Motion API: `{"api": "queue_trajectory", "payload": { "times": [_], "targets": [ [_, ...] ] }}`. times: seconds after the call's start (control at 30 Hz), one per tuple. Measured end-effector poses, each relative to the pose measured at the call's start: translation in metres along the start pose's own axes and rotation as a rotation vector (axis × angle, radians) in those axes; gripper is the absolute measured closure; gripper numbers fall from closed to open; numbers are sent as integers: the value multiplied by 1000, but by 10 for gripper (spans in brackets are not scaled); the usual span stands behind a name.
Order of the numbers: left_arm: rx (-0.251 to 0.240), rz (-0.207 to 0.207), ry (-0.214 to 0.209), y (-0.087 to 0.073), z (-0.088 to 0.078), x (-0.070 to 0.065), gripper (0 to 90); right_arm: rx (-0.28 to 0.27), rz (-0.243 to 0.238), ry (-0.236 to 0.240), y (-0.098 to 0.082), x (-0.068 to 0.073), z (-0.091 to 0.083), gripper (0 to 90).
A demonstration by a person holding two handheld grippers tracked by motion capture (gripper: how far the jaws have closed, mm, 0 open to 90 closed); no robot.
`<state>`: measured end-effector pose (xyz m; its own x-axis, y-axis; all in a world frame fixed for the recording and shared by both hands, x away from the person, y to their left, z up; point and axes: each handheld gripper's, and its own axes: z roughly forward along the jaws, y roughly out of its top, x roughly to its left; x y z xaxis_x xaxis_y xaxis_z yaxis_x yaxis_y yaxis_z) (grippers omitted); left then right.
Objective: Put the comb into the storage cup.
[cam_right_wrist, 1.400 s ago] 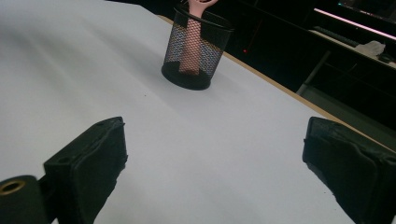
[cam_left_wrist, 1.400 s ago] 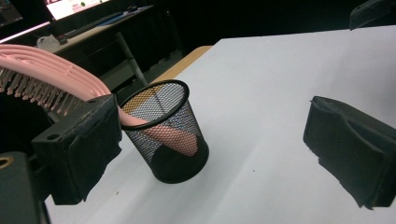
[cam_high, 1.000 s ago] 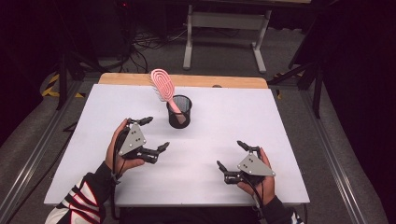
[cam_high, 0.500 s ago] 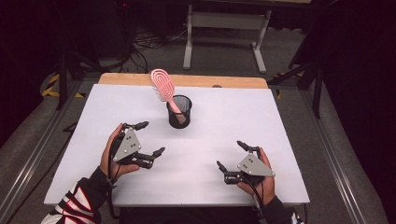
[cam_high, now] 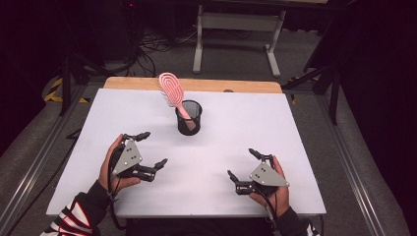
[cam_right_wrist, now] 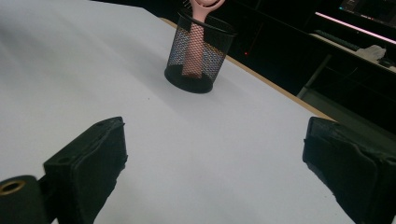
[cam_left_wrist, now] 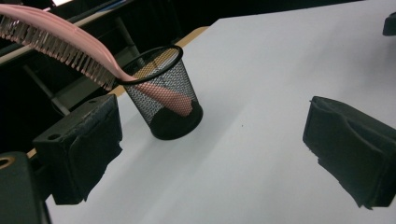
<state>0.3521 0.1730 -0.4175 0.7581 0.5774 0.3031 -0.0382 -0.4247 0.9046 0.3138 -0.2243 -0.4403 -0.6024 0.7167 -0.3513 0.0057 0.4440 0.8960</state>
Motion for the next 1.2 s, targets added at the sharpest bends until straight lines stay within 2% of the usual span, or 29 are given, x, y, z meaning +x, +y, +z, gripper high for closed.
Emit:
{"api": "queue_trajectory", "payload": {
  "times": [0.73,1.2],
  "targets": [
    [47,-10,39,-25,-20,3,60,0,0,-5,0,-1,0,67],
    [78,-53,70,-44,-37,7,61,-2,4,-10,0,-2,0,67]
  ]
}}
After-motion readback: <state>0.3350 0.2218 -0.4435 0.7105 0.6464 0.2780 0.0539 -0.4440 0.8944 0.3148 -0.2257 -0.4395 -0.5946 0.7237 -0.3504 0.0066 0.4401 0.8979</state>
